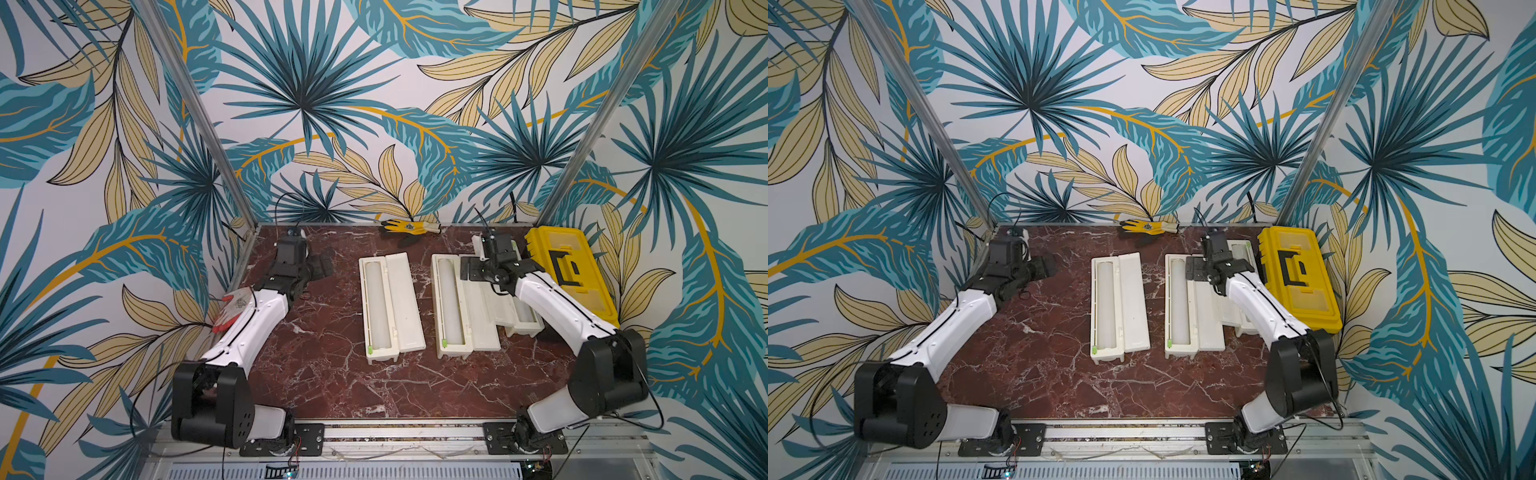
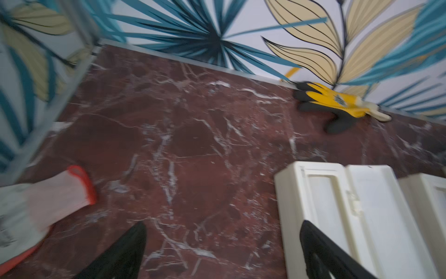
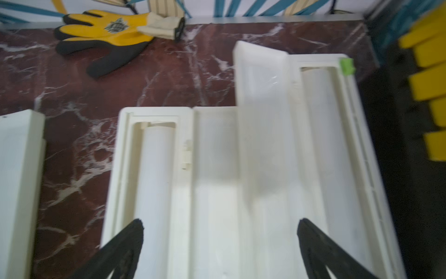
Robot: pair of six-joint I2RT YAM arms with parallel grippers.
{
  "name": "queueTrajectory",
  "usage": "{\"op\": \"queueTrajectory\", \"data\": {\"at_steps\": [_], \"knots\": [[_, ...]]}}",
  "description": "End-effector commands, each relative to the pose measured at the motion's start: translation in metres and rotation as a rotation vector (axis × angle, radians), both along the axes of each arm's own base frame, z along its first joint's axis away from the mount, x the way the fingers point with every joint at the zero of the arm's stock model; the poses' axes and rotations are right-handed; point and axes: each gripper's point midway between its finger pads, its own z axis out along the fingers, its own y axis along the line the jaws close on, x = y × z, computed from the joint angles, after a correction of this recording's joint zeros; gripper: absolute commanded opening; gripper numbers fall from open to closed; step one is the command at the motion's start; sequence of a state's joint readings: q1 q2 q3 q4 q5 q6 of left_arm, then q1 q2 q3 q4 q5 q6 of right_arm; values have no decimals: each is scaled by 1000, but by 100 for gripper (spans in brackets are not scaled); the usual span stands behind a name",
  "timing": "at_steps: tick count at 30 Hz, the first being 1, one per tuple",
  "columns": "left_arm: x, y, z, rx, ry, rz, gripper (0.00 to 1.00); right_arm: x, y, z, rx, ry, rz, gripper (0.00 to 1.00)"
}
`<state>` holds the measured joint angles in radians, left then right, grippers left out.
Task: Put plastic wrap rolls into dispensers
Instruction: Open the lid, then reset both arms
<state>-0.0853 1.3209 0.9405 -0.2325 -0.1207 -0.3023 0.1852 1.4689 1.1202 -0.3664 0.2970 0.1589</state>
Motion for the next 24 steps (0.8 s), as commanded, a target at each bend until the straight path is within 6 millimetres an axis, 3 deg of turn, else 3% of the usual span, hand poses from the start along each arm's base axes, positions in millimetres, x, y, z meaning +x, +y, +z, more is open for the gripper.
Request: {"op": "queueTrajectory", "data": {"at_steps": [1, 6, 9, 11, 13, 17, 24], "knots": [[-7, 50, -5, 192, -132, 154, 99, -2, -49, 25, -127, -238, -169, 99], [-9, 79, -42, 280, -91, 208, 100, -4, -73, -26, -65, -203, -161, 99], [-8, 78, -56, 279, -150, 197, 100, -2, -79, -46, -106, -227, -175, 99], [-5, 66, -60, 257, -226, 132, 100, -2, -71, -57, -85, -268, -123, 99], [-6, 58, -57, 217, -271, 98, 100, -7, -61, -61, -66, -315, -58, 99], [-4, 32, -76, 237, -369, -60, 99, -22, -54, -60, -52, -425, -10, 99], [-1, 32, -77, 231, -326, -57, 100, -22, -53, -66, -41, -429, -1, 99]]}}
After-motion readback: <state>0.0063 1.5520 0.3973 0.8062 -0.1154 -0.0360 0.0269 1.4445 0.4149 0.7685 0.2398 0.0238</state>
